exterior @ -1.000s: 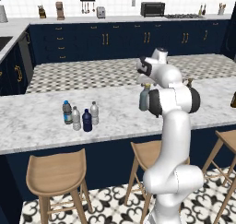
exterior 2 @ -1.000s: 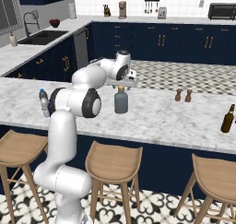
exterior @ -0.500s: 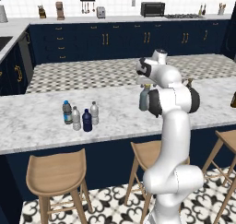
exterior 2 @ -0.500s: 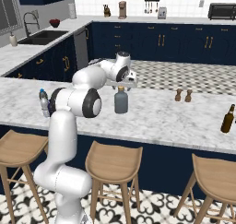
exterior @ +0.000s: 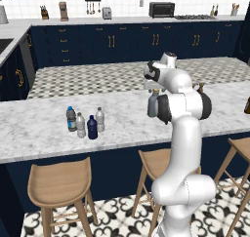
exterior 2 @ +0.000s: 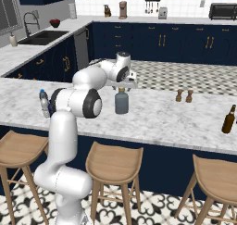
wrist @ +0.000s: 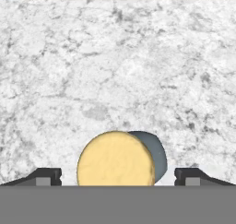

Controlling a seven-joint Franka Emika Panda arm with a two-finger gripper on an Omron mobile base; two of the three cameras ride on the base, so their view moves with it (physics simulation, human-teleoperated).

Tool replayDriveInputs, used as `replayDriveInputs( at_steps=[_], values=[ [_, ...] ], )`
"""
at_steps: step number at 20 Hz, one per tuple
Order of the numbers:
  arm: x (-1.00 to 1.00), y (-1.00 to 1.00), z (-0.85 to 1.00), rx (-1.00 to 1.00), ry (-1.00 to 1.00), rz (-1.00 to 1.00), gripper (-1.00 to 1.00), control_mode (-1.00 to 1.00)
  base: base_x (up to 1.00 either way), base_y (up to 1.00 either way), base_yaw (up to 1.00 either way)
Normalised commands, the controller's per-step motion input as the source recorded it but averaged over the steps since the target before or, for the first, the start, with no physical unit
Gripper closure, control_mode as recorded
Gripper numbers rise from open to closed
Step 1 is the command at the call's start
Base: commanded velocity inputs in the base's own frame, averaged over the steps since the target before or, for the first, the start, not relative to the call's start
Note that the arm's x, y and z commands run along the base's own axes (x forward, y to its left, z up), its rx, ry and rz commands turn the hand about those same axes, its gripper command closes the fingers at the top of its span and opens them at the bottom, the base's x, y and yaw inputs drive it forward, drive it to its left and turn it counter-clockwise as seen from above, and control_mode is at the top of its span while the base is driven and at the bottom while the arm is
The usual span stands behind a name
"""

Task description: Move the plastic bottles in the middle to the plastics group, and the glass bottles in the middle to the glass group.

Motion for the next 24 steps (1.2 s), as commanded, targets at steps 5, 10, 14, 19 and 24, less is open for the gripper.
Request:
replayDriveInputs(
  at_steps=[5, 10, 14, 19, 24],
  values=[
    [0.00, 0.00, 0.00, 0.00, 0.00, 0.00, 1.00, -1.00, 0.00, 0.00, 0.00],
    [-0.33, -0.09, 0.23, 0.00, -0.02, -0.03, 1.00, -1.00, 0.00, 0.00, 0.00],
    [-0.81, -0.58, 0.64, 0.00, -0.02, -0.10, 1.00, -1.00, 0.00, 0.00, 0.00],
    [-1.00, -1.00, 0.18, 0.00, -0.01, -0.16, 1.00, -1.00, 0.00, 0.00, 0.00],
    [-0.93, -1.00, 0.13, 0.01, 0.00, -0.25, 1.00, -1.00, 0.00, 0.00, 0.00]
  ],
)
